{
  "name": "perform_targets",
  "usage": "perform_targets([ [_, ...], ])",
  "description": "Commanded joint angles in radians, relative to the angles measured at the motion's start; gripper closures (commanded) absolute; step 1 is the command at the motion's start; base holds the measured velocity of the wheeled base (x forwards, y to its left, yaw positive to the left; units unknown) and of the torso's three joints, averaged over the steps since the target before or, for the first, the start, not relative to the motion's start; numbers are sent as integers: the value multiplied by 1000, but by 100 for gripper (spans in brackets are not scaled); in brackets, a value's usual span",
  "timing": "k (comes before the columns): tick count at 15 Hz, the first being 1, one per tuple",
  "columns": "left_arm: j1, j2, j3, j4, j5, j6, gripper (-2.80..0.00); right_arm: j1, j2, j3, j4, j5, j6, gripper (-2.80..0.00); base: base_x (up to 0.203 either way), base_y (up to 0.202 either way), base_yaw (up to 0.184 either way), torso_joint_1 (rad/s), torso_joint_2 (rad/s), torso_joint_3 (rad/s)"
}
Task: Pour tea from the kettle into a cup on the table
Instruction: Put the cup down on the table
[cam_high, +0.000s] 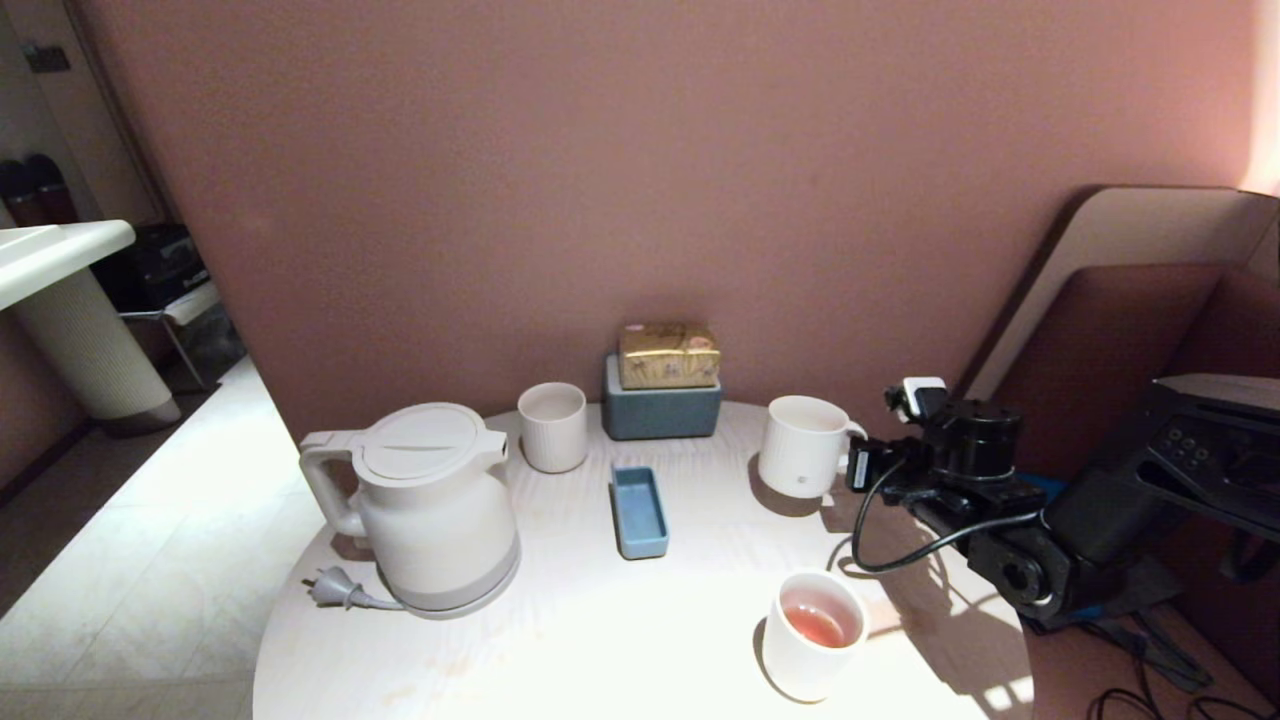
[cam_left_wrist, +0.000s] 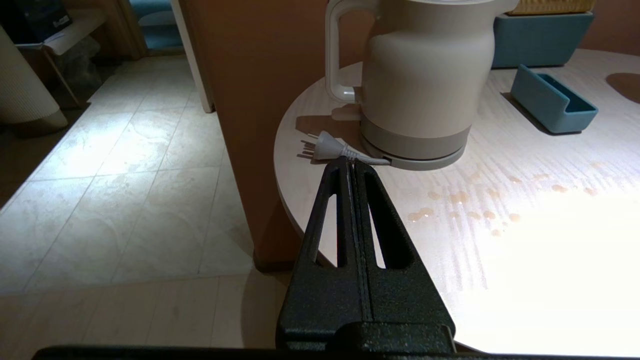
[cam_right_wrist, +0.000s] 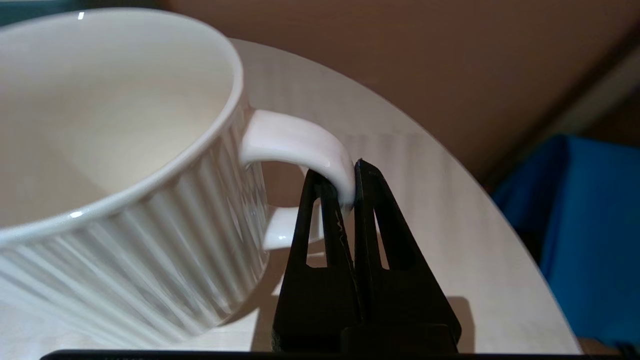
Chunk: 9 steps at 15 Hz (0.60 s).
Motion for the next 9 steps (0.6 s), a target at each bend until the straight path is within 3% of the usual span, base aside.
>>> perform_targets([
  [1,0,2,0,0,0,0,0,-22,4,-14,-6,72,-16,0,0,0,0,0,0,0],
  [3,0,2,0,-1,0,0,0,-41,8,-23,-7,138,-80,0,0,0,0,0,0,0],
  [9,0,2,0,-1,0,0,0,-45,61,-79,-11,152,-115,0,0,0,0,0,0,0],
])
